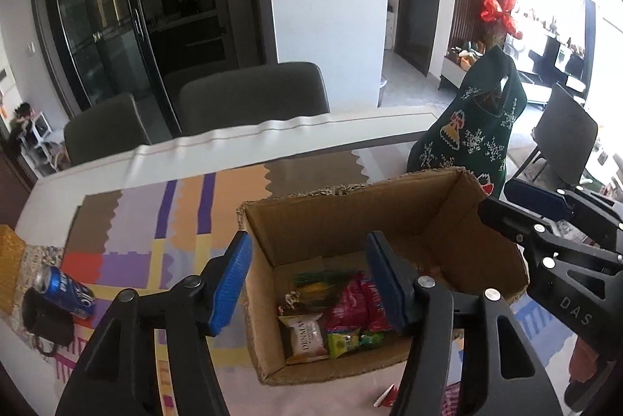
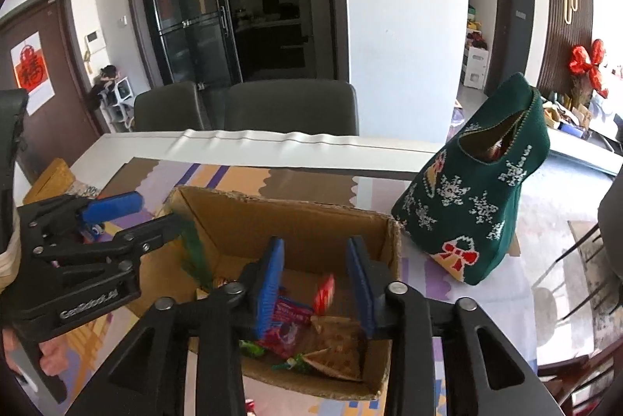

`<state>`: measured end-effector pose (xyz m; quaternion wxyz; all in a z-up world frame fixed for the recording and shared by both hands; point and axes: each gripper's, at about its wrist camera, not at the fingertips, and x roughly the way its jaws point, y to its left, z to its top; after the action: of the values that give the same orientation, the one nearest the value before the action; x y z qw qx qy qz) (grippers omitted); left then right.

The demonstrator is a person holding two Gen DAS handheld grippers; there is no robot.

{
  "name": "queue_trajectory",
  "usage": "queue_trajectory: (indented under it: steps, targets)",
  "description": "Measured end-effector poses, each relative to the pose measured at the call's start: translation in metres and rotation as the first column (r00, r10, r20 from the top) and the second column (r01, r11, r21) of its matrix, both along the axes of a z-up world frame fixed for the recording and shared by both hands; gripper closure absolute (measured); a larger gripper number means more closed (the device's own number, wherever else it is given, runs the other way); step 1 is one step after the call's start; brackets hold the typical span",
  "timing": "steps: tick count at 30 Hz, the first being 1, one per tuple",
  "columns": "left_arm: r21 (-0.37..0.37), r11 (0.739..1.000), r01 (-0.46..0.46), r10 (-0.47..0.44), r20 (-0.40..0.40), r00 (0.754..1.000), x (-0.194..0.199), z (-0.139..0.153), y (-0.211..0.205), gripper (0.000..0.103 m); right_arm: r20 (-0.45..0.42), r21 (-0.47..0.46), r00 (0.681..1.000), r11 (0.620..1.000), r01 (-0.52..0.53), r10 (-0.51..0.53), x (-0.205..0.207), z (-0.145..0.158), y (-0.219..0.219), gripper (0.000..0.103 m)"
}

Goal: Organize snacks
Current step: 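Move both tools back over the last two snacks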

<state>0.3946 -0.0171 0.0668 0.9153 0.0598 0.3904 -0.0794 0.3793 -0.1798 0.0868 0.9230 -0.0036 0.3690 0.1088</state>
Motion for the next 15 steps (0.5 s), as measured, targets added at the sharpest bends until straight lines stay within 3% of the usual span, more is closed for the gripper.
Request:
queue_trajectory:
  steps: [2, 5, 15]
  targets:
    - [0.008, 1.000, 0.005, -0.005, 0.010, 1.000, -0.009, 0.004, -0.001, 0.039, 0.006, -0.001, 1.000, 1.000, -0.003, 0.003, -0.004, 0.002, 0.000, 0.067]
    - [0.005, 1.000, 0.018, -0.018, 0.029, 0.999, -0.023, 0.009, -0.002, 0.038, 0.022, -0.003, 1.000, 1.000, -0.004, 0.004, -0.015, 0.005, -0.002, 0.058]
    - [-0.014, 0.998, 0.067, -0.066, 0.079, 0.995, -0.078, 0.016, -0.006, 0.033, 0.072, -0.008, 0.997, 1.000, -0.007, 0.008, -0.065, 0.013, -0.006, 0.053]
